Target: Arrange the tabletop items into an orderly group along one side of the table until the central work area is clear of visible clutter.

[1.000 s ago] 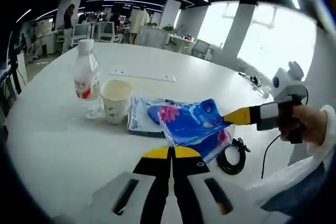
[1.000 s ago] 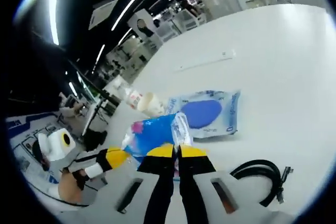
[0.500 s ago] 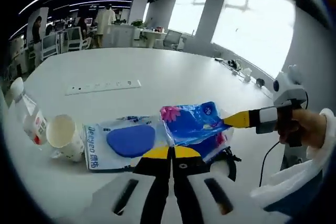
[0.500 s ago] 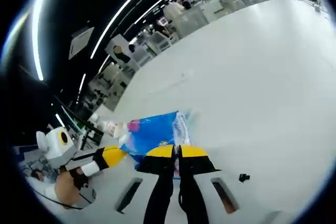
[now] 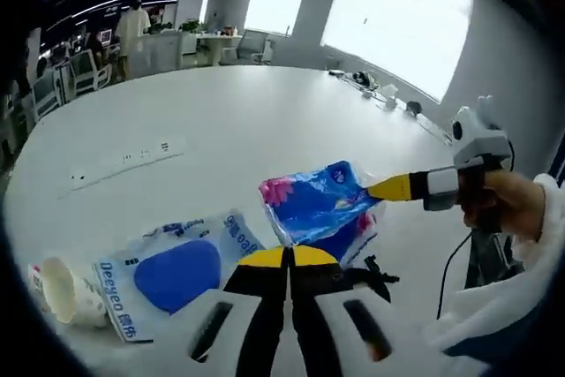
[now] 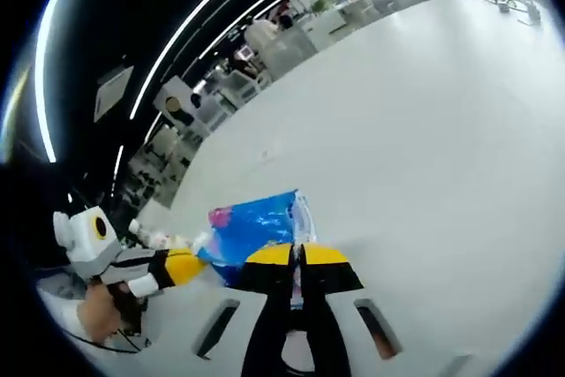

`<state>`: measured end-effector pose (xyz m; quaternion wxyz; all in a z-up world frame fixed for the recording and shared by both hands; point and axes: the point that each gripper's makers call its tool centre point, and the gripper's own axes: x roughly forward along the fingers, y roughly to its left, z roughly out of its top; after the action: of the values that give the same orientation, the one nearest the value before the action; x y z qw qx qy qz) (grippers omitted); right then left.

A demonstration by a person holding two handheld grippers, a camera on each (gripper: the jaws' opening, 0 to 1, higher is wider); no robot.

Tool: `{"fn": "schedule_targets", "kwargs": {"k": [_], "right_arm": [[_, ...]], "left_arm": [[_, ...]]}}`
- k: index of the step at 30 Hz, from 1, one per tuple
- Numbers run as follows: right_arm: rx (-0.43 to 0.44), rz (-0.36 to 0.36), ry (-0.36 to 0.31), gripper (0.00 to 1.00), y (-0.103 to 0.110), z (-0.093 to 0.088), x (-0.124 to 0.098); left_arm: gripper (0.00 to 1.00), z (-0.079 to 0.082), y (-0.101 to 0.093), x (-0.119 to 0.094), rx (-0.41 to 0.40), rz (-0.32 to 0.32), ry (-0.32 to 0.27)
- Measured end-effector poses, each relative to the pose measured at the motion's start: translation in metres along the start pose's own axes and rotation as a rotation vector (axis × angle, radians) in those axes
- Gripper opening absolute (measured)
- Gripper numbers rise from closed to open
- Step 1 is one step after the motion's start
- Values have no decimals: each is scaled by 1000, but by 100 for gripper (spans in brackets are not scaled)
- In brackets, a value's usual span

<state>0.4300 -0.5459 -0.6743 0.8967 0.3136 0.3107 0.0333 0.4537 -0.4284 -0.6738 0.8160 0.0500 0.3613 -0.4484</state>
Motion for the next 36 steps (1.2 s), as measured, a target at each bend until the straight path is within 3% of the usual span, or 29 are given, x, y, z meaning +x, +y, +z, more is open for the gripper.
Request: {"fn": "schedule_targets", "kwargs": {"k": [4,8,14,18,27,36], "right_arm": [[-42,-15,13,0,-9,11,9],[-68,-33,40,0,-16,8,19],[-33,-33,58,0,-27,8,30],[-62,-42,86,0,-30,5,36],[-25,-57,128,0,-44,-5,51],[-15,-69,123,0,-48,-6,56]], "left_arm": [[0,2,-1,14,22,-17,44],[0,-1,6,25,26,-14,90],[0,5,14,35,-16,-25,104],[0,-2,16,44,-20,-44,148],[0,-15,23,61,-34,-33,215],[0,-19,29,70,-67,-10,228]]}}
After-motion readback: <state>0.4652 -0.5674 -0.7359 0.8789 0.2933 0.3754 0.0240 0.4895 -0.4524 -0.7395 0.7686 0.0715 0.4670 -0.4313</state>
